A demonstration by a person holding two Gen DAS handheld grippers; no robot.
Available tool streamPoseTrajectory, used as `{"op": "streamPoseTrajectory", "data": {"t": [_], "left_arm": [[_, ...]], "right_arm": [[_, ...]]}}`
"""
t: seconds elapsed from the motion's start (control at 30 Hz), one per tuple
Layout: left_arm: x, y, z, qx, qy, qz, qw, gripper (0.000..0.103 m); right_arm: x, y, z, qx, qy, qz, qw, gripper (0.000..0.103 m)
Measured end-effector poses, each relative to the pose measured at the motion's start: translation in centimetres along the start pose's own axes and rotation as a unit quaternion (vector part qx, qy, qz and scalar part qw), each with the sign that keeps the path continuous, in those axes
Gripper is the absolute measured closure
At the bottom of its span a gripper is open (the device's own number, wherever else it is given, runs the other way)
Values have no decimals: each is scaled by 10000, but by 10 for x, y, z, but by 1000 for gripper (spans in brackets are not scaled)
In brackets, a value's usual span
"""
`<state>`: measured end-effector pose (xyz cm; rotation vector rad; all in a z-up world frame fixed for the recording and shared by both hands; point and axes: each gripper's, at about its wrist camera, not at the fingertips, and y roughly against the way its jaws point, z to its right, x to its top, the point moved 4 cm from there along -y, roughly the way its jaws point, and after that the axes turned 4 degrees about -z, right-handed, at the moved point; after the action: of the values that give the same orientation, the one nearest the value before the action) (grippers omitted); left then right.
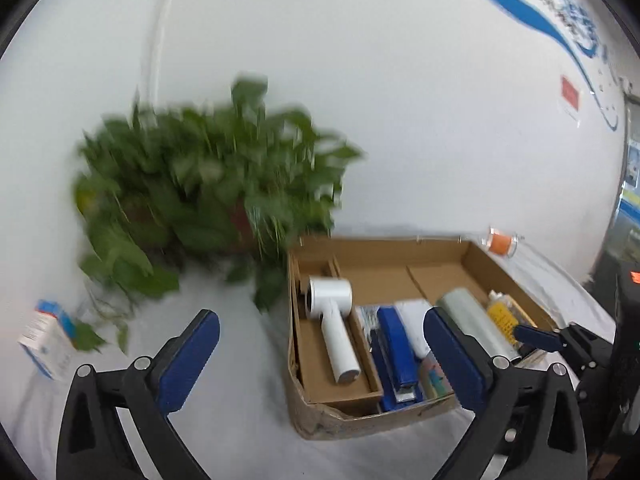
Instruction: Organize rigid objects
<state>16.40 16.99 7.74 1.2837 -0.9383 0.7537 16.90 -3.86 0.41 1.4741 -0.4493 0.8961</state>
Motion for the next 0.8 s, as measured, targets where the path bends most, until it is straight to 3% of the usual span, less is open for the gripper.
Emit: {"op": "streamPoseTrajectory", "data": {"t": [0.1,0.2,0.47,0.8], "left_arm": [[-22,14,29,299,-39,27,9995,0],[-47,12,58,263,177,-106,9994,0],[-77,19,136,270,113,-129,9995,0],[-77,11,156,173,65,-338,9993,0]], "right_arm": [[-25,17,36,-286,-413,-98,9987,18],[-41,30,63,-343,-683,-220,9968,18],[-61,58,92,-526,-610,-37,9967,18],[-71,65,102,-618,-631,60,9961,18]]}}
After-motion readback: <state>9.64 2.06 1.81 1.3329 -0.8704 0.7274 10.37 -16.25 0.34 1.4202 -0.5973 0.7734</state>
